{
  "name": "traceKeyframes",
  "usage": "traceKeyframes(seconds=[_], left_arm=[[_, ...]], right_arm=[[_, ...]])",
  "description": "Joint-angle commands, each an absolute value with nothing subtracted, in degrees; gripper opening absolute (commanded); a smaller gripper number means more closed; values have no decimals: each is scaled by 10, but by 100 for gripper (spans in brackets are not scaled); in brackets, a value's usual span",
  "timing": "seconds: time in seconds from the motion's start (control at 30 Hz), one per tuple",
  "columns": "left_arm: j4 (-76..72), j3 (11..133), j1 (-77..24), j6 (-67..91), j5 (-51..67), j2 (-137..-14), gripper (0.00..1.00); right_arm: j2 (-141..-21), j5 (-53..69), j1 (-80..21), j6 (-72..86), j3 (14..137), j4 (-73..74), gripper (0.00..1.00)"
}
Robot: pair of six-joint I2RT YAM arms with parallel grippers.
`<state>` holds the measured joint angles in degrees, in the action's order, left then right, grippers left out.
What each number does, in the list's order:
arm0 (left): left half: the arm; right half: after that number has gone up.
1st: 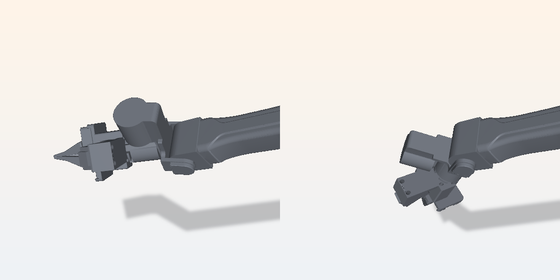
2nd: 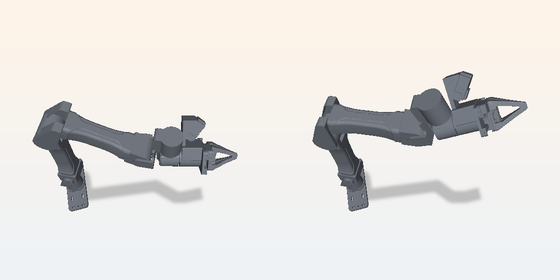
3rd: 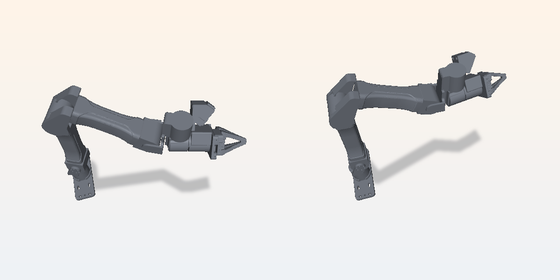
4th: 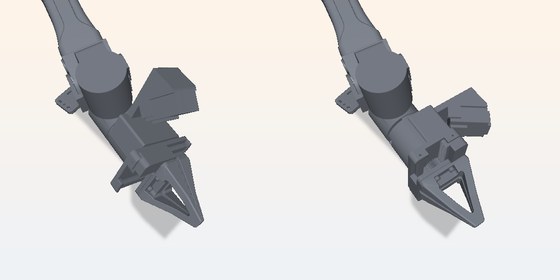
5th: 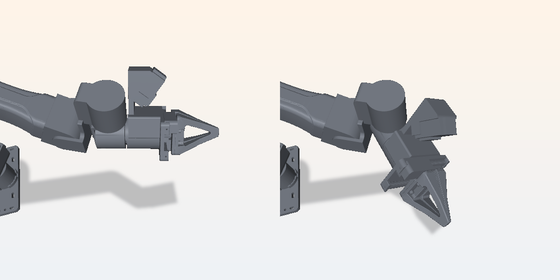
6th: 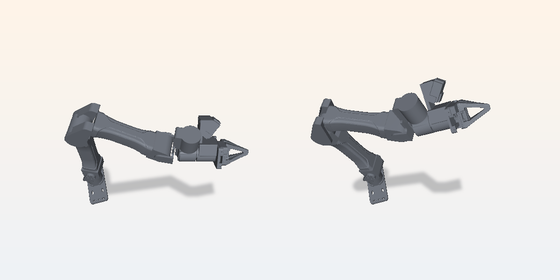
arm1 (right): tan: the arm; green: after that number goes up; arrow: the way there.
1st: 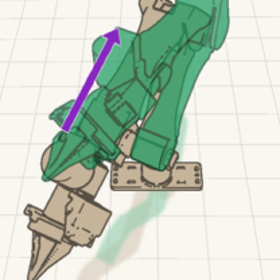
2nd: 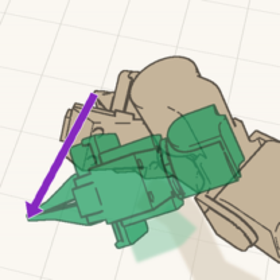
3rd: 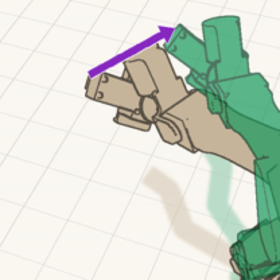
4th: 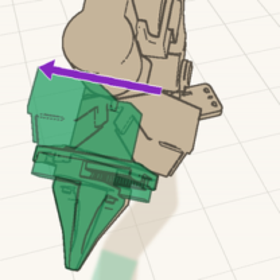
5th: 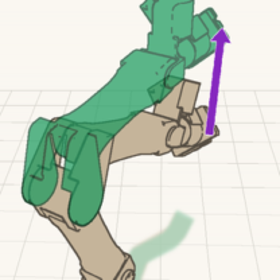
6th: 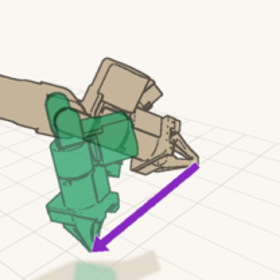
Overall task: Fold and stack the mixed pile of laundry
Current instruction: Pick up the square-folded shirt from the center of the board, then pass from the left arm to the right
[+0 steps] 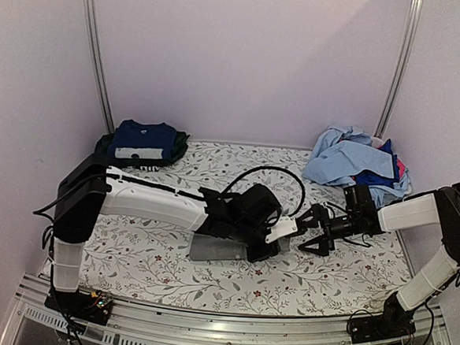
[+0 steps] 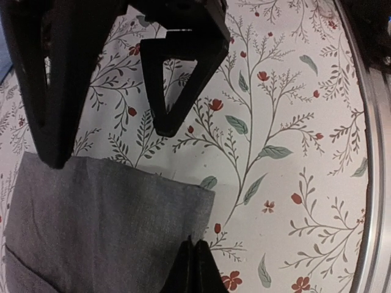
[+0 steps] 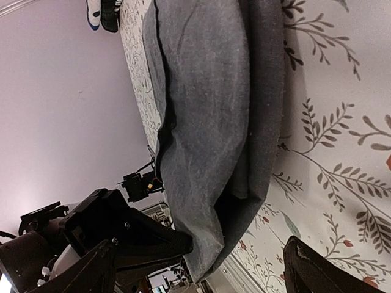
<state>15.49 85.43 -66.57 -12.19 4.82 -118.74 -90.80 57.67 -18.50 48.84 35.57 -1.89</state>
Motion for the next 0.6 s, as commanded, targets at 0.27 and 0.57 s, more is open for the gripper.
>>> traceKeyframes(seconds=[0.27, 0.57], left_arm=[[141, 850, -640, -107, 85, -1151, 0], [134, 826, -640, -102, 118, -1128, 0]], right_arm=[[-1019, 598, -248, 704, 359, -283, 81], [-1100, 577, -258, 780, 393, -378, 63]])
